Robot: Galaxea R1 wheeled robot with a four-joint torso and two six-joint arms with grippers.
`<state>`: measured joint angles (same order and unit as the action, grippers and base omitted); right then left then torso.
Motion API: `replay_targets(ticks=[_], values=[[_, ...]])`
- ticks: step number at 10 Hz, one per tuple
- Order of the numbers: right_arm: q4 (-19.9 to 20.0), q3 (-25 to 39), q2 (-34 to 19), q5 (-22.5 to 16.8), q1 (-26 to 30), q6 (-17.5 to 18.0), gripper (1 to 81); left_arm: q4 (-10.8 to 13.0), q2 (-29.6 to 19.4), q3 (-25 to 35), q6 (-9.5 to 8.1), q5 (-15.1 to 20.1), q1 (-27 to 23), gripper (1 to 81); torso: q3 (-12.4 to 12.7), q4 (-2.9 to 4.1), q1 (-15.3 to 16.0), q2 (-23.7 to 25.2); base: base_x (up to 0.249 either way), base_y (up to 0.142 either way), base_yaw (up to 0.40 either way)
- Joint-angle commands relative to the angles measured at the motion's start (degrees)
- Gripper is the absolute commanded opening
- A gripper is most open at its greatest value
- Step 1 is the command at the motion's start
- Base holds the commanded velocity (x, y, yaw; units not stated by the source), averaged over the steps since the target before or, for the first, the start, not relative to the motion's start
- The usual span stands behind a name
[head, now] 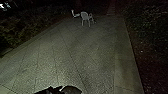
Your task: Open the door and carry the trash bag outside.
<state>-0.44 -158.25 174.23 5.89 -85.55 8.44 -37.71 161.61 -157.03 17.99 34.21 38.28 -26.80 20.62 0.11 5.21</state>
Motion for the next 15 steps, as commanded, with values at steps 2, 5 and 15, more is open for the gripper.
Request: replay_targets(ticks=[2,5,15], values=[[-1.58,2.08,2.99,-4.92,-0.54,-1.76,81.1,0.18,-0.85,-1.0,0.64,4.11,-2.46,81.1,0.0,0.0,0.0,0.0,0.0,0.0,0.0],[-1.58,1.9,2.91,-4.83,-0.37,-1.76,81.1,2.2,0.73,-1.35,1.77,3.5,5.7,81.1,6.13,0.48,0.02,-0.02,0.0,0.0,0.0],[-1.58,1.99,2.91,-4.66,-0.46,-1.67,81.1,4.13,8.91,-1.79,14.26,-10.92,29.43,81.1,16.94,-9.66,-0.11,0.11,0.0,0.0,0.0]])
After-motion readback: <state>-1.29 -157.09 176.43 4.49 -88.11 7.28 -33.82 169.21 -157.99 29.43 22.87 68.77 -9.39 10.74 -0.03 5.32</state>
